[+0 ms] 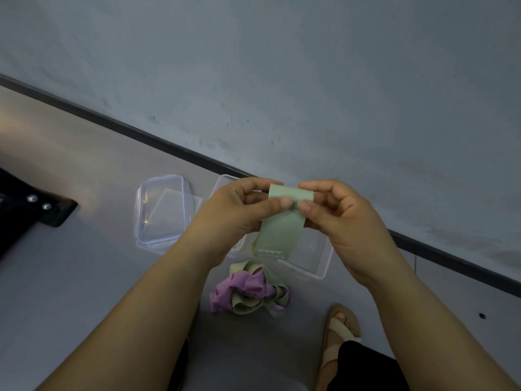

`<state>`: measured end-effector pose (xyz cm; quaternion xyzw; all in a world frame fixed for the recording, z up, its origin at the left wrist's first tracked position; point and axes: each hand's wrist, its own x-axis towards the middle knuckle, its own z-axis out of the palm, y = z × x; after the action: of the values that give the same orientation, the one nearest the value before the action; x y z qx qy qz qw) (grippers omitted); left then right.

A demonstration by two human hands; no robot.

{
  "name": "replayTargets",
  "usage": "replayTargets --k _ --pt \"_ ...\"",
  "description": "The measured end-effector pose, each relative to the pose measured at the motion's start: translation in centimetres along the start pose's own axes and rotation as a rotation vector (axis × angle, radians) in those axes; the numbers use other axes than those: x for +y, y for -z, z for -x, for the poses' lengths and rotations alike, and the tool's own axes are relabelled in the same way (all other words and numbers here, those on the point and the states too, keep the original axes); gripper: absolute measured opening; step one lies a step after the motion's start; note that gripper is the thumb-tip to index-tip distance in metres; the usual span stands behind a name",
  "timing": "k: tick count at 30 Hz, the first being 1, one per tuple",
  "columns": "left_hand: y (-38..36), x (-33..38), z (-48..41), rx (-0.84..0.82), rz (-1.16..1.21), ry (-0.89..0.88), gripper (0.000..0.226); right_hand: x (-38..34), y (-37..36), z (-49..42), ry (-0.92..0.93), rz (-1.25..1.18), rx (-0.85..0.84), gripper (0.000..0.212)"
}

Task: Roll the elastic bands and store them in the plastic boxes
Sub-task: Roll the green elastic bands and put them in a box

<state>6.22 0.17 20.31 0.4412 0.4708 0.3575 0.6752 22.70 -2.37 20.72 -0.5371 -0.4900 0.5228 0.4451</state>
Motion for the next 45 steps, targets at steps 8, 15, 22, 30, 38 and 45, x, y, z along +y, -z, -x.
replayTargets --k 8,15,22,30,38,45 --pt "0.3 0.1 0.0 0.017 -0.016 -0.026 0.041 0.0 -0.3 0.1 0.072 0.099 -0.012 0.027" --pt "0.2 0.0 0.2 0.005 -0.007 -0.057 0.030 -0.4 -0.5 0.1 -0.093 0.014 -0.032 0.031" --pt "0.0 0.0 0.1 -0.007 0.028 -0.035 0.039 -0.3 -0.3 0.1 -0.097 -0.062 -0.027 0.027" --pt "0.5 0.1 0.1 -0.045 0.042 0.058 0.030 -0.2 -0.7 0.4 -0.022 -0.017 -0.005 0.032" --pt "2.0 0.4 0.4 -0.322 -0.019 0.223 0.015 -1.2 0.9 1.0 -0.036 0.371 -0.430 0.076" --pt "1.7 0.3 0.4 -0.440 -0.084 0.272 0.011 -2.2 0.9 1.4 -0.013 0.408 -0.549 0.069"
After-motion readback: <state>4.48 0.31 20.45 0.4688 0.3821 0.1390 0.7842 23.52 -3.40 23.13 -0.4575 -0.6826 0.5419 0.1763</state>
